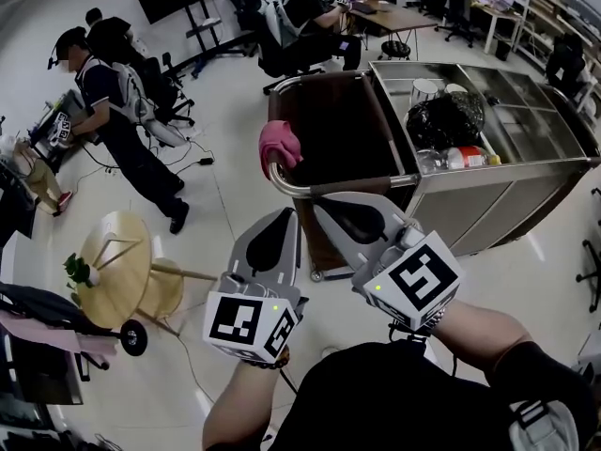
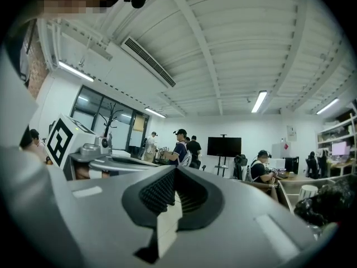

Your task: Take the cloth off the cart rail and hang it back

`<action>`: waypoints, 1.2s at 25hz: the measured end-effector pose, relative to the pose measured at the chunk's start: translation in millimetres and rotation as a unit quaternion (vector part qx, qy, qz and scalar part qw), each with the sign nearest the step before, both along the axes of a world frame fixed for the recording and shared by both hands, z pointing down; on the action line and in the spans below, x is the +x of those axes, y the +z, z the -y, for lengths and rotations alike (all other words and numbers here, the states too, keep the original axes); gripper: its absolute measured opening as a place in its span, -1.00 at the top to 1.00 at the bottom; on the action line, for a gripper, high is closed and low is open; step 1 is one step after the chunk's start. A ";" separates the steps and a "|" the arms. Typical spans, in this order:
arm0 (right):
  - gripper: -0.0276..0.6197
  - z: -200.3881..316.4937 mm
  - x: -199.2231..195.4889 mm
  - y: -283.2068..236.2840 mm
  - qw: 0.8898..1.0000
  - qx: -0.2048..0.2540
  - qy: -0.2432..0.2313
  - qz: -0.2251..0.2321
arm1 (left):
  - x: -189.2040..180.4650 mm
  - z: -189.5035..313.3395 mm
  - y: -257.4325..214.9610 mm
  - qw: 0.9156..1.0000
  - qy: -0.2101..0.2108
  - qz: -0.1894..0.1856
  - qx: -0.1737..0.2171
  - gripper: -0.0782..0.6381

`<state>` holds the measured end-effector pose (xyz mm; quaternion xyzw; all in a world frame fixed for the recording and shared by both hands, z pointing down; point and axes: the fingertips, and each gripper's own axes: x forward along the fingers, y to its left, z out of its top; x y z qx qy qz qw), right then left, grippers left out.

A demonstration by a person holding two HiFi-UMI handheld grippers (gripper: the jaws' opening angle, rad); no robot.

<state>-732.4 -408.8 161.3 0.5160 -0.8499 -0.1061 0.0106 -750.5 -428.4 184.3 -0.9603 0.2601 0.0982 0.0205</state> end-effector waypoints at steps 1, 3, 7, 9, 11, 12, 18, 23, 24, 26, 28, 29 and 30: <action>0.91 -8.7 5.7 0.0 1.000 0.001 -0.003 0.003 | 6.0 -8.2 -1.2 1.000 -0.002 0.001 0.002 0.78; 0.91 -26.2 19.3 1.3 1.000 0.006 -0.009 0.010 | 19.6 -23.9 -0.5 1.000 -0.007 0.003 0.006 0.78; 0.91 -68.5 57.4 12.9 0.999 0.015 -0.022 0.020 | 58.4 -63.2 10.5 1.000 -0.016 0.007 0.010 0.78; 0.91 -80.5 65.7 19.6 0.999 -0.015 -0.023 0.037 | 69.0 -73.2 13.5 1.000 -0.019 0.010 0.007 0.78; 0.91 -96.6 75.8 24.1 0.998 -0.037 -0.025 0.053 | 81.1 -88.0 15.8 1.000 -0.023 0.014 0.008 0.78; 0.91 -105.5 81.9 24.4 0.998 -0.026 -0.031 0.052 | 87.4 -97.3 16.9 0.999 -0.027 0.016 0.009 0.78; 0.91 -142.2 98.6 31.6 0.997 -0.027 -0.052 0.057 | 108.4 -136.1 22.9 0.999 -0.043 0.028 0.014 0.78; 0.91 -160.5 91.6 38.7 0.992 -0.079 -0.052 0.084 | 101.7 -149.8 17.5 0.998 -0.051 0.028 0.016 0.78; 0.91 -162.5 89.8 37.8 0.992 -0.078 -0.052 0.084 | 99.3 -151.9 15.5 0.998 -0.051 0.027 0.017 0.78; 0.91 -165.7 85.1 35.2 0.992 -0.077 -0.051 0.086 | 93.4 -155.3 11.6 0.998 -0.051 0.025 0.019 0.78; 0.91 -169.0 79.0 31.5 0.993 -0.073 -0.049 0.085 | 86.3 -158.9 7.7 0.998 -0.050 0.024 0.021 0.78; 0.91 -170.4 75.9 29.1 0.994 -0.063 -0.049 0.079 | 82.5 -161.3 5.5 0.998 -0.049 0.024 0.022 0.78; 0.91 -170.9 73.2 25.8 0.995 -0.043 -0.050 0.068 | 78.8 -163.8 3.4 0.998 -0.047 0.025 0.023 0.78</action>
